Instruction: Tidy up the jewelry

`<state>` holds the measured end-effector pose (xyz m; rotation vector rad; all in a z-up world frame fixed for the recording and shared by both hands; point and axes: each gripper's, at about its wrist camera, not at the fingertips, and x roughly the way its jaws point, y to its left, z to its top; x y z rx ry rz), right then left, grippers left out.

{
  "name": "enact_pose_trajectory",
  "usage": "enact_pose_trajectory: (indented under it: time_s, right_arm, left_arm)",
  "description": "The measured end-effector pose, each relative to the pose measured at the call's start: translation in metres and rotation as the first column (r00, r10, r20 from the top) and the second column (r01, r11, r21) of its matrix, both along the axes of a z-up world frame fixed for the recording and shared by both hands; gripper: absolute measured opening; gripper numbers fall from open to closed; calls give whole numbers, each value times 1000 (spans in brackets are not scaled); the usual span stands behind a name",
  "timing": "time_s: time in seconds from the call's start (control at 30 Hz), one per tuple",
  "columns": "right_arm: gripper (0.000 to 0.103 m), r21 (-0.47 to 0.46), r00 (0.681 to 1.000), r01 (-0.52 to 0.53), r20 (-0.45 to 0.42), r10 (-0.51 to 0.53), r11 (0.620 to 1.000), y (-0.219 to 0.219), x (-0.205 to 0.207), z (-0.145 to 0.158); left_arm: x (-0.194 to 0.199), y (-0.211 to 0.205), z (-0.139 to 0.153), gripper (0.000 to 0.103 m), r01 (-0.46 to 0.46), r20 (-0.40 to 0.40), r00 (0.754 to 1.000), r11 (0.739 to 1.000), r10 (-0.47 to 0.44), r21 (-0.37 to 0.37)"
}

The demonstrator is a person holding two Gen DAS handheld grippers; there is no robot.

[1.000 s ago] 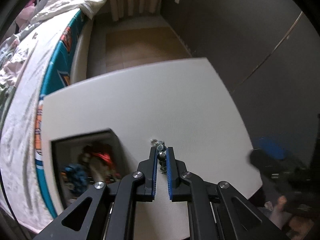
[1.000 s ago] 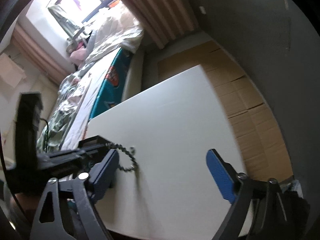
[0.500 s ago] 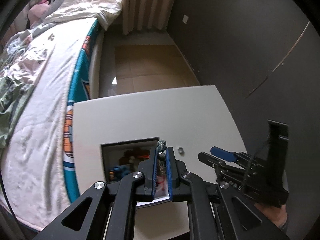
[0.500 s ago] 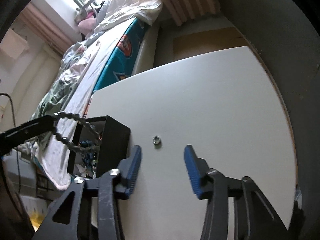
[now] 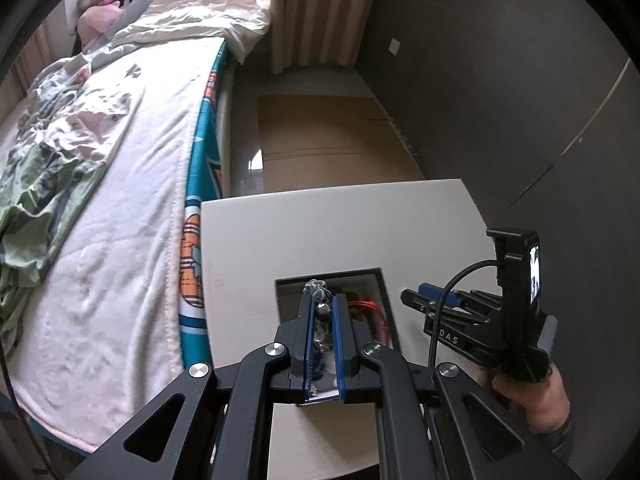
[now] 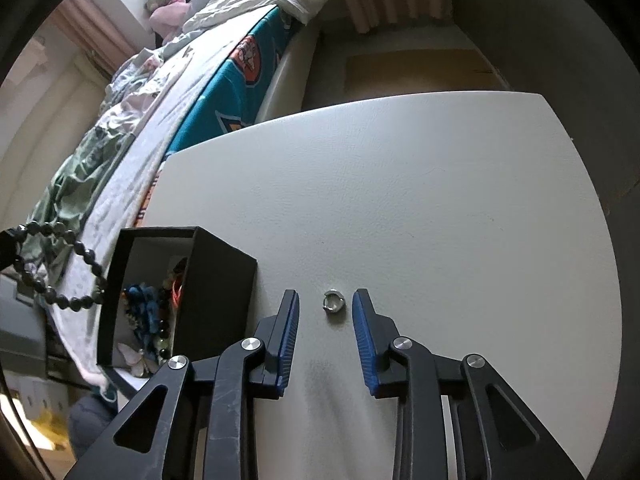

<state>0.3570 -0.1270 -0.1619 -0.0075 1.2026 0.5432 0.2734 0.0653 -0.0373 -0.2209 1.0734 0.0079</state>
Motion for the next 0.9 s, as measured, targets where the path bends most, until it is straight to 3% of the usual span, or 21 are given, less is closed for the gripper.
enact_pose_trajectory:
  time_s: [0.33, 0.37, 0.4, 0.77, 0.83, 0.9]
  right_arm:
    - [12, -109, 998, -26, 60, 32, 994, 9, -2, -1]
    - [11, -106, 998, -23, 54, 29, 994, 7, -3, -1]
    - [3, -99, 998, -22, 52, 27, 995, 4, -4, 1]
    - [2, 34, 999, 20, 50, -21, 999, -24, -6, 25]
    - [11, 42, 1000, 16, 22, -17, 999, -23, -4, 23]
    - [46, 17, 999, 17, 27, -17, 1000, -22, -5, 19]
  left_arm:
    - [0, -1, -1, 8, 1, -7, 1000, 1000, -1, -21]
    - [0, -2, -2, 8, 4, -7, 1000, 1000, -4, -27]
    - [1, -3, -2, 8, 8, -9, 1000, 999, -8, -38]
    - [8, -25, -17, 9, 53, -19, 998, 992, -56, -118]
    - [11, -19, -25, 9, 32, -30, 999, 992, -36, -122]
    - [14, -13, -34, 9, 18, -71, 997, 991, -27, -130]
